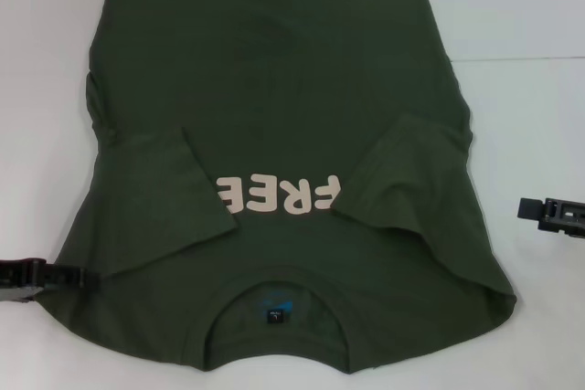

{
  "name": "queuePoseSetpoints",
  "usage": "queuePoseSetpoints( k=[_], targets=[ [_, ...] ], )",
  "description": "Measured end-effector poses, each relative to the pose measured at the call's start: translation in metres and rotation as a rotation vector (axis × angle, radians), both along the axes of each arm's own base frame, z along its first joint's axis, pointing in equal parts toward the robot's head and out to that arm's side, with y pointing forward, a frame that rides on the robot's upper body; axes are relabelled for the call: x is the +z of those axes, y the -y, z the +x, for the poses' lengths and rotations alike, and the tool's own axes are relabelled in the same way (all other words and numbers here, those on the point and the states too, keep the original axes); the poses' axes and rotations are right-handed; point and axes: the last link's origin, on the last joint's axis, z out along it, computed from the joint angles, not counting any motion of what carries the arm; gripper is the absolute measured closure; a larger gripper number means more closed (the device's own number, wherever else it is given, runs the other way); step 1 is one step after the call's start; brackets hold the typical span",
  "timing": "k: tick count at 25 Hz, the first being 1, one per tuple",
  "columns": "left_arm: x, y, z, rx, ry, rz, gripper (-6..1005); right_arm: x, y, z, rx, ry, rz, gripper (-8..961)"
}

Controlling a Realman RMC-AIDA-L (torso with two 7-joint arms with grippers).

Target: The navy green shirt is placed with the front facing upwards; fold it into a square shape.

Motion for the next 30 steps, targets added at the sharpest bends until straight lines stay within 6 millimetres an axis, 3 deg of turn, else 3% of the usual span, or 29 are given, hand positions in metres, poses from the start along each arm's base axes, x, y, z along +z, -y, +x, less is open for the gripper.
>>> queuePoseSetpoints(
  k=[8,13,19,21,26,30],
  targets=[
    [0.000,-0.001,-0.002,0.012,-0.011,0.012,205,-0.002,-0.001,-0.001,0.001,-0.007,-0.007,122],
    [0.000,-0.002,-0.002,0.013,-0.011,0.012,364,-0.002,0.000,-0.001,0.003,-0.008,-0.008,123],
    [0.001,-0.002,-0.002,0.012,-0.012,0.011,640,-0.002,-0.001,-0.002,0.007,-0.007,-0.010,125],
    [0.001,-0.002,-0.002,0.012,-0.012,0.011,874,-0.001,-0.002,-0.002,0.004,-0.004,-0.015,125],
    [0.001,-0.002,-0.002,0.012,-0.012,0.012,969,0.002,-0.004,0.001,-0.045,0.036,-0.085,126],
    [0.001,-0.003,-0.001,0.007,-0.010,0.017,969,0.008,-0.008,-0.001,-0.083,0.074,-0.164,127]
  ],
)
